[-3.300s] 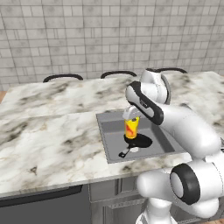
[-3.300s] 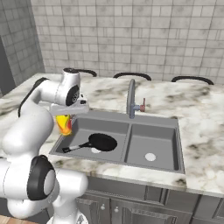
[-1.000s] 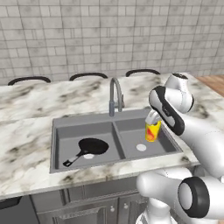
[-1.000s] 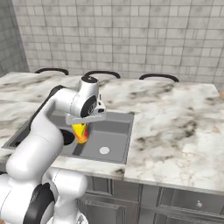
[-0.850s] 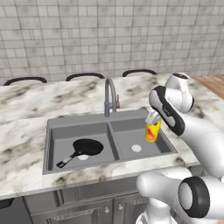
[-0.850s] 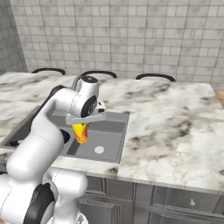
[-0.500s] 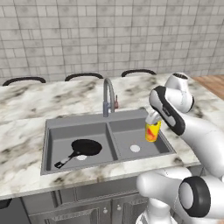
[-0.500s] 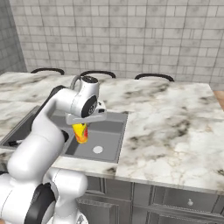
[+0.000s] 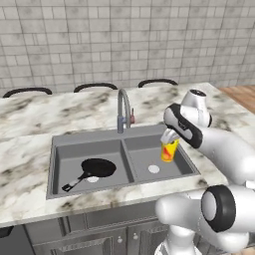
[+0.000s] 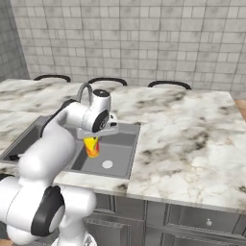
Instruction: Place the pan in the left basin and the cup in the right basin of the sink.
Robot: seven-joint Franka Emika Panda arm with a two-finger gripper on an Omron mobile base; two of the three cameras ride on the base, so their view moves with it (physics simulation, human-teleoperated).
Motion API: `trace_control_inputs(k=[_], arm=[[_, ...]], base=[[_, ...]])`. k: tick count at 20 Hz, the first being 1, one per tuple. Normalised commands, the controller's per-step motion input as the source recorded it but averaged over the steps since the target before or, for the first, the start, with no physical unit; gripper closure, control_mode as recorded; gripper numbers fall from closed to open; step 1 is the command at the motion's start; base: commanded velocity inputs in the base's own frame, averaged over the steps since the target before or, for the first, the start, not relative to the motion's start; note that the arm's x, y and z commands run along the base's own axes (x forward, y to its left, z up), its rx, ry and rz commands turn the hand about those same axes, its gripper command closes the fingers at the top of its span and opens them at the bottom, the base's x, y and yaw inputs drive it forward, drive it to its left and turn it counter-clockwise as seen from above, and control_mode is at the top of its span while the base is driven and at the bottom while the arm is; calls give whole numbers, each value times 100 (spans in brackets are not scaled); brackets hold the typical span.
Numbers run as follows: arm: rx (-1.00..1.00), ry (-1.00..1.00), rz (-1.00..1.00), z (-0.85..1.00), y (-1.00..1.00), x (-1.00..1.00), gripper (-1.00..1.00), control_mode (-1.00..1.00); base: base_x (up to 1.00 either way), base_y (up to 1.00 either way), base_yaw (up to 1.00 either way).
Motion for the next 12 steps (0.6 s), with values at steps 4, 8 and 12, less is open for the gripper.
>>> trace_control_inputs(k=[4, 8, 12], arm=[[0, -1, 0, -33, 0, 41, 100, -100], [0, -1, 0, -33, 0, 41, 100, -100], [0, -2, 0, -31, 0, 35, 100, -100]], base=[[0, 0, 0], [0, 0, 0], [0, 0, 0]])
